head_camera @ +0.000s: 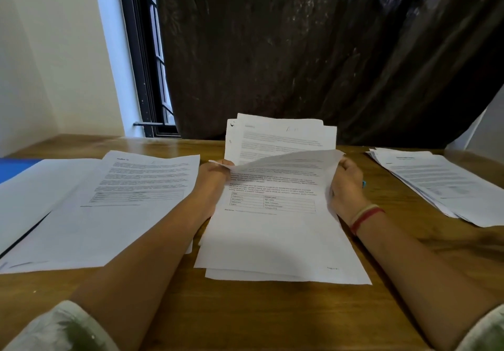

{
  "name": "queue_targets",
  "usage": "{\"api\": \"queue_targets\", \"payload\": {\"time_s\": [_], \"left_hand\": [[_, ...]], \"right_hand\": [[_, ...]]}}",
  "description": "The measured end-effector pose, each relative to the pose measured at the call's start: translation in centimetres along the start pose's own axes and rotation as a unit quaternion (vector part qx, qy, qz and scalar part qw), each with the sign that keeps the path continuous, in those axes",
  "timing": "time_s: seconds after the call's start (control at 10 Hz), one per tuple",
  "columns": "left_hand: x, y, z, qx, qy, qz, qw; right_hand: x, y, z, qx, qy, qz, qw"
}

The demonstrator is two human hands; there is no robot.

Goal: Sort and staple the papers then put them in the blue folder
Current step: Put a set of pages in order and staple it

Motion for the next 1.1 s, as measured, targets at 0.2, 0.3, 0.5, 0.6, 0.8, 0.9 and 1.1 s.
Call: {"api": "queue_targets", "payload": {"time_s": [0.2,0.3,0.5,0.6,0.8,0.9,1.1], "left_hand": [[-0.1,0.8,0.4,0.023,0.017,-0.042,0.999],[-0.1,1.0,0.4,0.064,0.035,-0.050,0.996],[-0.1,1.4,0.8,0.100,0.058,-0.050,0.992],[-0.1,1.4,0.7,0.145,0.020,0.006,0.989],[0.6,0.4,0.3,0.173,0.086,-0.114,0.974],[0.5,0.7,0.7,0.136,0.104,-0.164,0.972],[0.3,-0.4,-1.2,0.151,0.130,-0.134,0.971]], "right_hand": [[0.1,0.2,0.5,-0.030,0.006,-0.008,1.000],[0.2,0.0,0.8,-0.006,0.031,0.008,0.999],[0.7,1.0,1.2,0.053,0.075,-0.043,0.995],[0.3,1.0,0.6,0.089,0.073,-0.051,0.992],[0.0,0.0,1.3,0.130,0.085,0.005,0.988],[-0.1,-0.8,1.6,0.148,0.117,0.066,0.980],[0.0,-0.7,1.6,0.137,0.164,0.098,0.972]]}}
Point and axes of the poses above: each hand's wrist, its own z-axis towards the middle knuckle, its own x-axis out of the palm, y = z × x, the point moved 3 cm from there along z, towards the middle knuckle, and after that the axes turned 6 degrees about -y, right-handed, at the moved point
